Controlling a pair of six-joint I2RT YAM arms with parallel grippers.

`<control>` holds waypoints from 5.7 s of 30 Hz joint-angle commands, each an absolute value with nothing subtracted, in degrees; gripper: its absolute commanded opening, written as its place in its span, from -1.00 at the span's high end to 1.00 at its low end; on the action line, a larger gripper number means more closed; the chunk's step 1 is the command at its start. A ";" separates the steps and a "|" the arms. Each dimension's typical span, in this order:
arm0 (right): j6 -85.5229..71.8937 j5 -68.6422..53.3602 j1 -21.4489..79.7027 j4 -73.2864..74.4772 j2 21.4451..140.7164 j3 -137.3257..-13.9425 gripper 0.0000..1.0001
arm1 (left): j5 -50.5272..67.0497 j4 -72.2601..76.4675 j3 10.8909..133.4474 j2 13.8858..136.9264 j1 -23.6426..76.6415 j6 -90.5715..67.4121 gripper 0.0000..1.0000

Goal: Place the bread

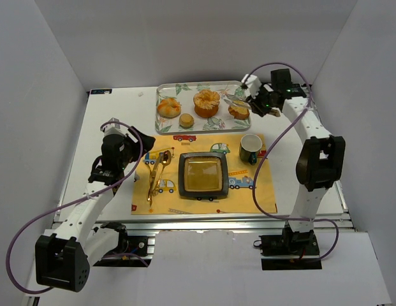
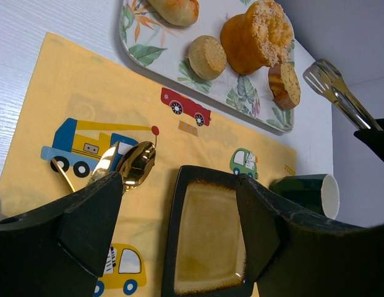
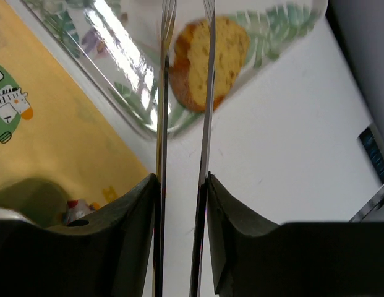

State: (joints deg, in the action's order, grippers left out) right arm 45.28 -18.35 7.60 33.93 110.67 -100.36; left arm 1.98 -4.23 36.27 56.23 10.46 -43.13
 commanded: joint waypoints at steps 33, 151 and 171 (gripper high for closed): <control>60.03 -6.50 23.03 18.55 114.26 -99.76 0.00 | 1.93 -2.20 35.86 55.11 10.37 -44.12 -0.66; 4.15 -25.58 23.29 21.98 108.62 -98.00 0.16 | 0.79 -3.43 36.12 50.28 10.37 -45.44 -0.66; -19.07 -28.38 20.57 17.32 119.44 -98.44 -0.03 | -1.23 -5.45 37.44 51.76 10.46 -45.97 -0.66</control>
